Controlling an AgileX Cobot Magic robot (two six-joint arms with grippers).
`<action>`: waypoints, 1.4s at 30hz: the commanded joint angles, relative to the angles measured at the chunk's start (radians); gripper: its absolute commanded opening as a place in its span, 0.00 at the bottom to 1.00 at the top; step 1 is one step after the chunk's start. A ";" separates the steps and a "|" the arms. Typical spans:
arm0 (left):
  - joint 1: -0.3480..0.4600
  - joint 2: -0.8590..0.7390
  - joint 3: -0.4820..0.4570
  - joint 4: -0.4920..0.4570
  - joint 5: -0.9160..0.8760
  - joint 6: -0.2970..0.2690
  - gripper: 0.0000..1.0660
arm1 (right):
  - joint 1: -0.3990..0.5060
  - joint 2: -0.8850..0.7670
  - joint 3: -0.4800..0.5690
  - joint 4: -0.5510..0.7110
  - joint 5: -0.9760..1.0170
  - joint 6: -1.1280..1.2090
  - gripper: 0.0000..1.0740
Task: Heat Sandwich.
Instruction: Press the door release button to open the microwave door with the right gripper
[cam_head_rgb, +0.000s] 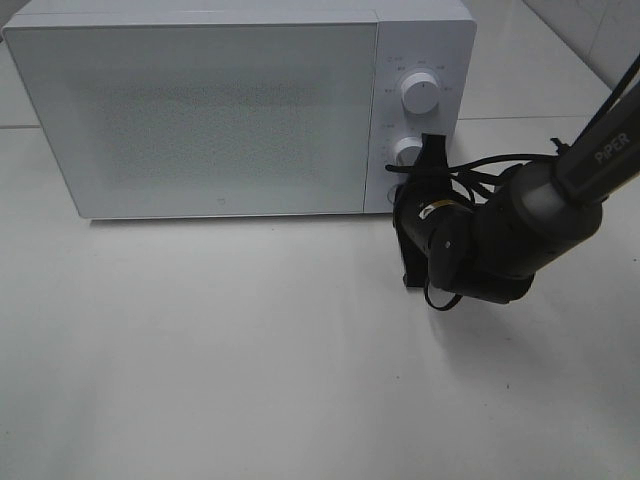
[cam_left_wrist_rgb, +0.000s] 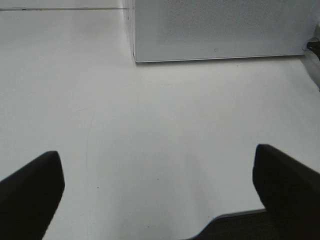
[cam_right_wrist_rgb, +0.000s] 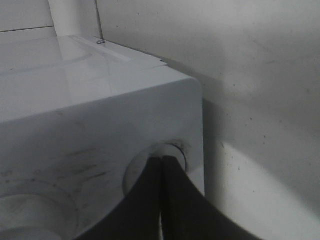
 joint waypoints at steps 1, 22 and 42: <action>0.002 -0.006 0.002 -0.002 -0.012 0.000 0.91 | -0.017 -0.002 -0.025 0.002 -0.004 -0.032 0.02; 0.002 -0.006 0.002 -0.002 -0.012 0.000 0.91 | -0.063 -0.002 -0.167 0.008 -0.164 -0.137 0.03; 0.002 -0.006 0.002 -0.002 -0.012 0.000 0.91 | -0.060 0.017 -0.196 -0.027 -0.072 -0.134 0.04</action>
